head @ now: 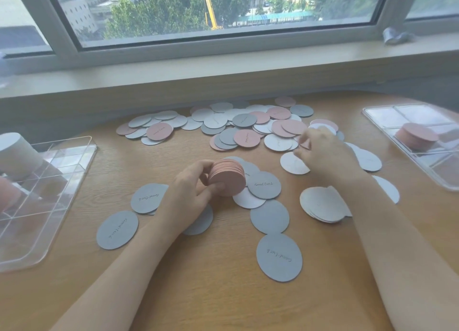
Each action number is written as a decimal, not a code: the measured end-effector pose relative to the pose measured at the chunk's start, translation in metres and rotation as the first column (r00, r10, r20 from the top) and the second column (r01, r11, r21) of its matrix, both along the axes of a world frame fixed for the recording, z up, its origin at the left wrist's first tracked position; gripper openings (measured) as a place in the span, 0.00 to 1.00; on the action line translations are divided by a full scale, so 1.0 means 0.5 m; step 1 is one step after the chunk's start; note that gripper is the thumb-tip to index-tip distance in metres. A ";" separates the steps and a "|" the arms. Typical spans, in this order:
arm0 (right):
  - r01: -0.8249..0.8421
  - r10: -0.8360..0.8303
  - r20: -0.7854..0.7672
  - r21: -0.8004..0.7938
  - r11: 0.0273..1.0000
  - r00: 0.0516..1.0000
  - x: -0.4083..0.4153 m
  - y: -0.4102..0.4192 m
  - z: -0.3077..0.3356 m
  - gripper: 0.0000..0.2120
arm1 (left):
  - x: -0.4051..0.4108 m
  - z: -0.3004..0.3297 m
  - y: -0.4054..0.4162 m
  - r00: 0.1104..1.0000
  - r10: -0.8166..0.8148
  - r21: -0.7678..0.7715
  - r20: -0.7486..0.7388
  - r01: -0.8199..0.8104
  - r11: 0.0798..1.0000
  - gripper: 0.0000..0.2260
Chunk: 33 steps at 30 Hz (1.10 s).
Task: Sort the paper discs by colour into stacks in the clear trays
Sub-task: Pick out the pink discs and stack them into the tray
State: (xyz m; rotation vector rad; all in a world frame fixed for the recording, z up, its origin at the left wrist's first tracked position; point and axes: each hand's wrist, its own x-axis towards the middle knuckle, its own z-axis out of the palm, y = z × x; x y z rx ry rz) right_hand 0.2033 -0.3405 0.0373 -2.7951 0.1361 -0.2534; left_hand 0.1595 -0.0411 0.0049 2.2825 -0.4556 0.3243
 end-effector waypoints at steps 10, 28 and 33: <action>0.135 -0.146 -0.059 -0.156 0.979 0.988 -0.029 -0.108 -0.022 0.17 | -0.005 0.008 -0.003 1.000 -0.010 -0.006 -0.012 0.010 1.000 0.13; 0.262 -0.157 0.577 -0.103 0.960 0.802 -0.033 -0.085 -0.032 0.10 | -0.005 0.003 -0.009 0.998 -0.065 -0.108 -0.002 0.064 0.992 0.14; -0.235 0.050 0.452 0.364 0.901 0.890 -0.049 0.019 -0.013 0.08 | -0.007 0.001 -0.018 0.995 -0.102 -0.105 0.010 0.102 0.989 0.18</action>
